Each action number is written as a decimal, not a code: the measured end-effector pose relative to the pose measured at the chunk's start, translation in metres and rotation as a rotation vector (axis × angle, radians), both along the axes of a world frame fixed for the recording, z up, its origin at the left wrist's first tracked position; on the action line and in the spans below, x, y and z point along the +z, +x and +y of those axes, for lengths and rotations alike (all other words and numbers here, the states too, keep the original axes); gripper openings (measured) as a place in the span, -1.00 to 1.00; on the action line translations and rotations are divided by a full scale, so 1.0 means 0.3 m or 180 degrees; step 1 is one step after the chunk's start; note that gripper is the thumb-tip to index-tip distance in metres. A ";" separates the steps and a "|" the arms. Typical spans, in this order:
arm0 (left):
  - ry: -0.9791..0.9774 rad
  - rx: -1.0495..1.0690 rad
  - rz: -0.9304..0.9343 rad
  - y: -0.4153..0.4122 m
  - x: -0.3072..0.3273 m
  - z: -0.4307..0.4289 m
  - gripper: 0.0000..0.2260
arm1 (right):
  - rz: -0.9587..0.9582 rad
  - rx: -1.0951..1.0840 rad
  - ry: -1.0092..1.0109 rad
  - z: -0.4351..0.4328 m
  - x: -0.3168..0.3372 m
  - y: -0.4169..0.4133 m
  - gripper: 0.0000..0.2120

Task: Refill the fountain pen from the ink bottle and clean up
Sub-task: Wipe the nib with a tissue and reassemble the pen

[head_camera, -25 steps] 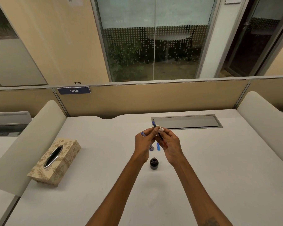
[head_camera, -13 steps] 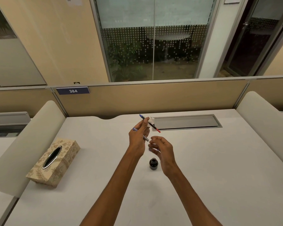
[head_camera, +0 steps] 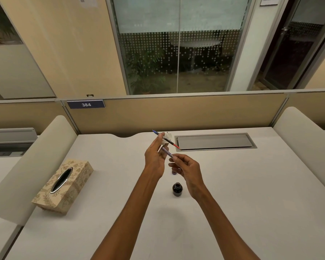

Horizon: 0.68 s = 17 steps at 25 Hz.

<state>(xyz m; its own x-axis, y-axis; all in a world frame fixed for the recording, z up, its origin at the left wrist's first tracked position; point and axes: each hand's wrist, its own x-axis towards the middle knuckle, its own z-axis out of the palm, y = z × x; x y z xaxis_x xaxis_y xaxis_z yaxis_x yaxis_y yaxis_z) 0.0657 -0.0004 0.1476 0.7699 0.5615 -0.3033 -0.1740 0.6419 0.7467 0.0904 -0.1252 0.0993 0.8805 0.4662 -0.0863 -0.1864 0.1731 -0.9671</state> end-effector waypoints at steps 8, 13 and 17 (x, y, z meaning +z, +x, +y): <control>-0.0277 0.0038 -0.0159 -0.013 -0.005 0.015 -0.61 | -0.0120 -0.0327 0.0073 -0.080 -0.006 0.047 -0.87; -0.0332 0.0016 -0.0260 -0.019 -0.014 0.012 -0.64 | -0.0224 -0.0411 0.0069 -0.081 -0.001 0.052 -0.89; -0.0255 0.0047 -0.0233 -0.027 -0.021 0.012 -0.78 | -0.0289 -0.0419 0.0079 -0.079 0.006 0.052 -0.89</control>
